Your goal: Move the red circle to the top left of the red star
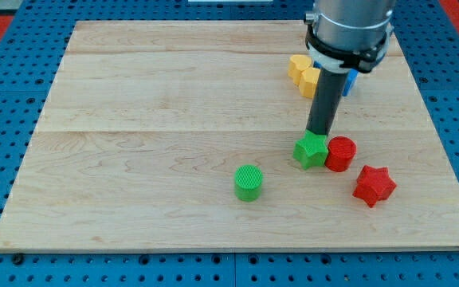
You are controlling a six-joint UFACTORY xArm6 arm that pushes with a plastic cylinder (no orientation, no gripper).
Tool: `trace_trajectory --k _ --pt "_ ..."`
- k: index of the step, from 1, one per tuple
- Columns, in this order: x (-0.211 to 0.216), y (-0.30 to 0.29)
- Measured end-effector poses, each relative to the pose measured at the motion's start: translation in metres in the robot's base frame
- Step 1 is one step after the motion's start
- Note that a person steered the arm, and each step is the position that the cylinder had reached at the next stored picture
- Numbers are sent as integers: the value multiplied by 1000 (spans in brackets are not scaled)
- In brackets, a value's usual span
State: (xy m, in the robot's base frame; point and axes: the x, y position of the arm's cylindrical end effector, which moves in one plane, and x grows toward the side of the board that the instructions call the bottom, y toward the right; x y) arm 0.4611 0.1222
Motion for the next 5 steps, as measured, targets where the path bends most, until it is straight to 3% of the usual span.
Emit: trace_trajectory --k 1,4,5 --pt "17 0" --pt "-3 42" --pt "-19 -1"
